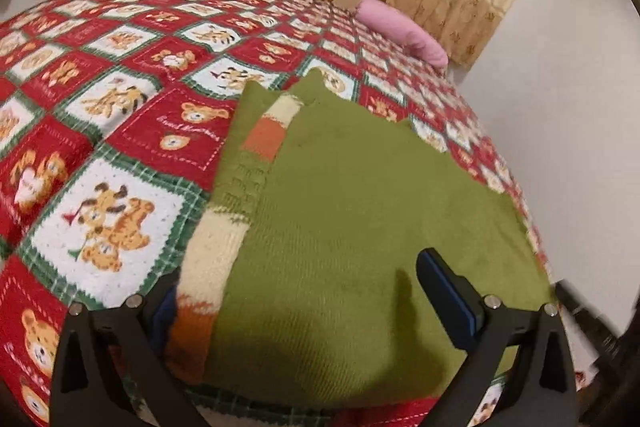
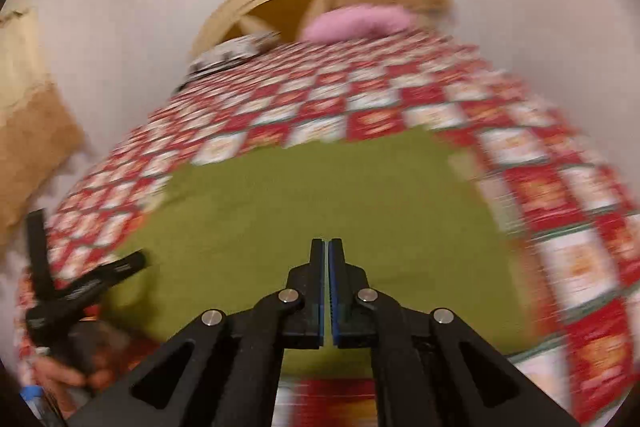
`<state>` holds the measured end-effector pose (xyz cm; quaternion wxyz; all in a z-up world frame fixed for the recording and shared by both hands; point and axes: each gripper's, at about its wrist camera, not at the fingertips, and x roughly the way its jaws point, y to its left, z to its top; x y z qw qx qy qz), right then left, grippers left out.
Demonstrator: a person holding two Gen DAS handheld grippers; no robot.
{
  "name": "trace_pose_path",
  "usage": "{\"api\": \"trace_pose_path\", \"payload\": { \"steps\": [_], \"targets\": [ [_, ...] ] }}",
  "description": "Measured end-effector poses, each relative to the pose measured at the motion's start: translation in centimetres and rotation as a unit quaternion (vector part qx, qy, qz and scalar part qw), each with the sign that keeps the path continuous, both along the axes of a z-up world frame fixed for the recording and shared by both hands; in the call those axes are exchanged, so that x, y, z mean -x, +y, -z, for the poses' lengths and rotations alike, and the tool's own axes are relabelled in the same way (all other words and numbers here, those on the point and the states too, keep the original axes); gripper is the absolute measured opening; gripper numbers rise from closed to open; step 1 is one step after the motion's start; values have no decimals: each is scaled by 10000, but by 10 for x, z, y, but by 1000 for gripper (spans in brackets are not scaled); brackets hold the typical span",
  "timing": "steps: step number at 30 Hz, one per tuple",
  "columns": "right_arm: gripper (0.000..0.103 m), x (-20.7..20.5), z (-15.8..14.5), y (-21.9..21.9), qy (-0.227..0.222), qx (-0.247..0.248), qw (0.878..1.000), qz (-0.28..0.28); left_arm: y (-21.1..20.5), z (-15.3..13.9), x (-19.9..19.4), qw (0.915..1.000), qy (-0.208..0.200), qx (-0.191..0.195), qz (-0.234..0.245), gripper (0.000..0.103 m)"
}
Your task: Fold small clothes
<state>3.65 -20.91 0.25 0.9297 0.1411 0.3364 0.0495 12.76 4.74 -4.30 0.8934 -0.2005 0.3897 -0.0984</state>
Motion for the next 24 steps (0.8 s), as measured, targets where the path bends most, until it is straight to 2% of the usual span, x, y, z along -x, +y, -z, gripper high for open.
{"api": "trace_pose_path", "payload": {
  "steps": [4,6,8,10,12,18,22,24],
  "targets": [
    [1,-17,50,31,579,54,9980,-249,-2,0,3,10000,-10,-12,-16,102],
    [1,-16,47,25,506,-124,9984,-240,-5,2,-2,10000,61,-66,-17,102],
    [1,-16,50,20,521,-320,9978,-258,-6,0,-8,10000,28,-25,-9,96],
    [1,-18,50,18,511,-407,9975,-263,-5,-3,-11,10000,-8,0,-58,52],
    [1,-17,50,21,496,-337,9979,-260,-3,-6,-12,9999,-52,-13,-111,37],
    [1,-16,52,17,484,-559,9969,-277,-12,-24,-15,9994,-302,-140,55,31],
    [1,-16,53,15,476,-653,9963,-286,-48,-50,-14,9936,-749,-628,571,27],
    [1,-16,54,14,472,-681,9961,-291,-67,-57,-11,9898,-883,-714,862,25]
  ]
}}
